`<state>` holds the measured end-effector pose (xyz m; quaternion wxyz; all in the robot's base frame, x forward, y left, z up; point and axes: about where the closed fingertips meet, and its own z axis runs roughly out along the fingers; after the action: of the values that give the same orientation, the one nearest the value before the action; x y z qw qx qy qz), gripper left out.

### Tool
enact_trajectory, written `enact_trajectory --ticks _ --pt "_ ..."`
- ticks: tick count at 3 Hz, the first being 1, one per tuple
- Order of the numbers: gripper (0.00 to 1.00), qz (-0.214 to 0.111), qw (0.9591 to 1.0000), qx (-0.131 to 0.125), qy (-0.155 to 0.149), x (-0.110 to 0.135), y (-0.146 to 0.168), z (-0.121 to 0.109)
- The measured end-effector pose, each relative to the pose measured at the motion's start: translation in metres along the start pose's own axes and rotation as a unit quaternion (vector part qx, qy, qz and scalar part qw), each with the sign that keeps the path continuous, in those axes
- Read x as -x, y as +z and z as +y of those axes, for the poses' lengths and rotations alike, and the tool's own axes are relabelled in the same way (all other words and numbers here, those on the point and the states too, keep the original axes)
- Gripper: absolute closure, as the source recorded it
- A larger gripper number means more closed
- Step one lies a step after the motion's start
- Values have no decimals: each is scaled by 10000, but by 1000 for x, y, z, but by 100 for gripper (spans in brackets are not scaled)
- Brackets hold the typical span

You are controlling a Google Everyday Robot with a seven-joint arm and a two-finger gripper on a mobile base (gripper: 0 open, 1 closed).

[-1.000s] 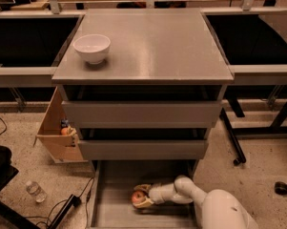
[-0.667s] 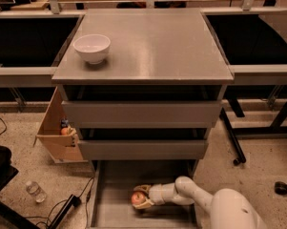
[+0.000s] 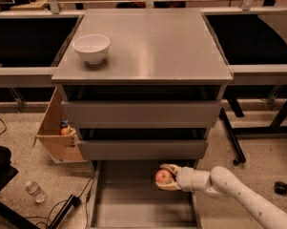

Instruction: Pick apple from bottom drawer and place on counter

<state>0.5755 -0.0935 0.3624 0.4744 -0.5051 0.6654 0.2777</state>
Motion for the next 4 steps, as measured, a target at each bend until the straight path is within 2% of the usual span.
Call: enact_trajectory --ticks 1,2,3,4 --pt "100 -79 9998 -13 159 54 -65 33" --pt "100 -145 9979 474 418 89 -87 98" --pt "100 37 9954 775 559 129 -110 138" --pt "100 37 9954 775 559 129 -110 137"
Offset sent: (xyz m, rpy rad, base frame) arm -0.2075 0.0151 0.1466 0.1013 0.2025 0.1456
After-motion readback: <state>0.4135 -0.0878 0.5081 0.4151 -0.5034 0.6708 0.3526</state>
